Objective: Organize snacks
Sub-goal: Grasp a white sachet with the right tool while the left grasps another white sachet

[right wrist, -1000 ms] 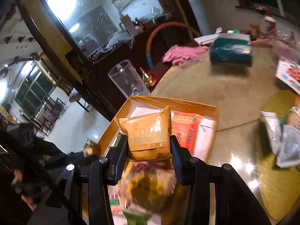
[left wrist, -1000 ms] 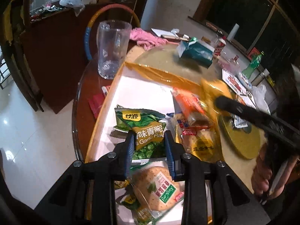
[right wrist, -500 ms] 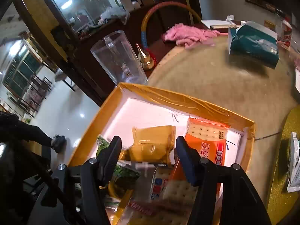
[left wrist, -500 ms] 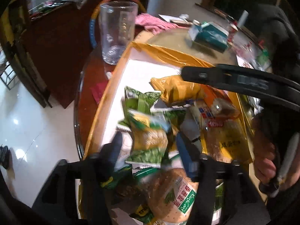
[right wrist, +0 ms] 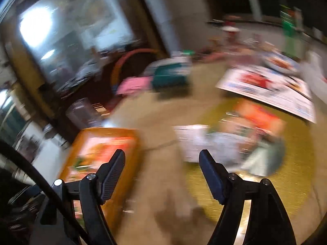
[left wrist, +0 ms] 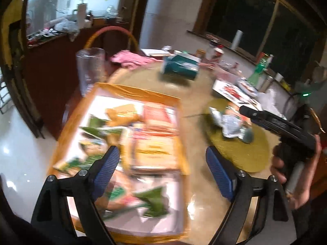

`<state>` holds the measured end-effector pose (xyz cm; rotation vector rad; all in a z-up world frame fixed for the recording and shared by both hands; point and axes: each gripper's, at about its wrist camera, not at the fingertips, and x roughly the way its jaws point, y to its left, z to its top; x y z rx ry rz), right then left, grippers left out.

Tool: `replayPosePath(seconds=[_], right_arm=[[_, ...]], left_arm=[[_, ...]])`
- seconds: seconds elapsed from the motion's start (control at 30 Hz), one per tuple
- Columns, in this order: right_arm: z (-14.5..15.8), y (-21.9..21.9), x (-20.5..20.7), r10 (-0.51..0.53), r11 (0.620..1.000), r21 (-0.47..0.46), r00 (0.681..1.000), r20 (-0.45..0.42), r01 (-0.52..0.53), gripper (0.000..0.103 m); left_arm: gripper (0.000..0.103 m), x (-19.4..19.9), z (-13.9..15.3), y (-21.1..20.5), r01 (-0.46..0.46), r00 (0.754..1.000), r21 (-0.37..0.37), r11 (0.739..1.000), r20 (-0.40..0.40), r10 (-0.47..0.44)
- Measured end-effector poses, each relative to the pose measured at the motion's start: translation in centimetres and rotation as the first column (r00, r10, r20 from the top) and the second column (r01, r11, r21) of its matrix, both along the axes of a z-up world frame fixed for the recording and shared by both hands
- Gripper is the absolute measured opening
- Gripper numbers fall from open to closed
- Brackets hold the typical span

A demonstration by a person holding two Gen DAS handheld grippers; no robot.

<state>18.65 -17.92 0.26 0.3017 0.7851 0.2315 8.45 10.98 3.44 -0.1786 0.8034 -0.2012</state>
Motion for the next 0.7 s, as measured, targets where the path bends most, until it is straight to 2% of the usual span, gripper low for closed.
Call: replayPosePath(seconds=[0.07,0.1,0.17,0.3,0.37,0.4,0.47,0.53,0.6,0.7], right_arm=[[-1.2,-2.7,0.9,-0.071,0.997,-0.001,0.996,-0.047,0.071,0.074],[-2.1,-4.1,1.5,-0.117,0.993,-0.008,0.990,-0.073,0.117,0.068],[-3.4,-5.3,2.3,-0.141,0.990,0.001,0.983,-0.120,0.142,0.061],[-4.8,-4.8,4.2,-0.134,0.991,-0.032,0.978,-0.159,0.131,0.055],[-5.5,-4.6,5.0,-0.132,0.991,-0.027,0.974,-0.184,0.129,0.044],[-5.8,-4.6,5.1,-0.128,0.992,-0.034,0.972,-0.199,0.124,0.034],[-6.3,-4.4,5.5,-0.140,0.990,-0.057,0.967,-0.212,0.131,0.025],[-6.3,-4.0,5.1,-0.138,0.989,-0.087,0.970,-0.202,0.123,0.022],[-6.1,-4.1,4.1,-0.138,0.988,-0.095,0.971,-0.196,0.121,0.009],[-5.9,-4.5,1.5,-0.129,0.990,-0.079,0.972,-0.198,0.115,0.005]], left_arm=[[0.086,-0.2,-0.3,-1.6,0.018,1.000,0.006,1.000,-0.018,-0.018],[0.086,-0.3,-0.5,-2.4,0.028,0.999,0.011,1.000,-0.026,-0.027],[0.086,-0.4,-0.9,-3.9,0.044,0.998,0.017,0.999,-0.044,-0.043],[0.086,-0.7,-1.8,-5.2,0.056,0.995,0.010,0.998,-0.081,-0.055],[0.086,-0.8,-2.0,-5.3,0.052,0.994,0.008,0.999,-0.093,-0.052],[0.086,-0.8,-2.0,-5.3,0.052,0.994,0.003,0.999,-0.097,-0.051],[0.086,-0.8,-2.0,-5.4,0.055,0.994,-0.007,0.998,-0.098,-0.056],[0.086,-0.8,-1.9,-5.6,0.055,0.994,-0.009,0.998,-0.096,-0.055],[0.086,-0.6,-1.8,-5.9,0.061,0.993,-0.012,0.998,-0.097,-0.062],[0.086,0.4,-2.0,-7.1,0.079,0.991,-0.011,0.997,-0.112,-0.080]])
